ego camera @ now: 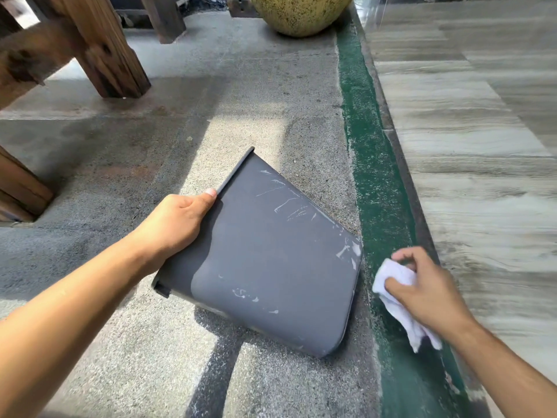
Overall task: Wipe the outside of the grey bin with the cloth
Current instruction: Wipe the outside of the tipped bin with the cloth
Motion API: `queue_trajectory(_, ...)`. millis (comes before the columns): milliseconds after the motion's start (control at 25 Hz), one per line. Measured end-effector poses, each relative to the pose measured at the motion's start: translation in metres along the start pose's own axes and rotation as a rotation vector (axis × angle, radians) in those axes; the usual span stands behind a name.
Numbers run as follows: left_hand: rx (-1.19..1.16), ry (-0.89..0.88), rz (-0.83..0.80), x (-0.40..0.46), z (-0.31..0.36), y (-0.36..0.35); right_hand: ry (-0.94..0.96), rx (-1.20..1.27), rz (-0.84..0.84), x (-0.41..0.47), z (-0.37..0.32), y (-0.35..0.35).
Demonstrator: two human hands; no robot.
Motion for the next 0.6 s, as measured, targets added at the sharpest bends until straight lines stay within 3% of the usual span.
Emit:
queue_trajectory(120,-0.261,0.029,-0.112,-0.003,0.01,-0.008,0.087,0.211,0.072,0.011,-0.047,-0.001)
queue_trajectory(280,-0.339,0.164,-0.119,0.008,0.018,-0.008,0.404,0.297,0.064,0.026,-0.131,-0.01)
queue_trajectory(400,-0.378,0.285,-0.211,0.014,0.029,-0.008,0.566,0.304,0.006,0.044,-0.186,-0.016)
queue_trajectory(600,-0.363,0.37,-0.185,0.029,0.047,-0.014,0.57,0.273,-0.039,0.071,-0.227,-0.041)
Point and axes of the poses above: each hand's wrist, its own x-axis towards the middle knuckle, its own y-axis out of the back of the hand, z = x × y, the point moved 1 cm from there along x, towards the middle knuckle, and after that the axes turned 4 degrees about -y, right-handed, at the moved point
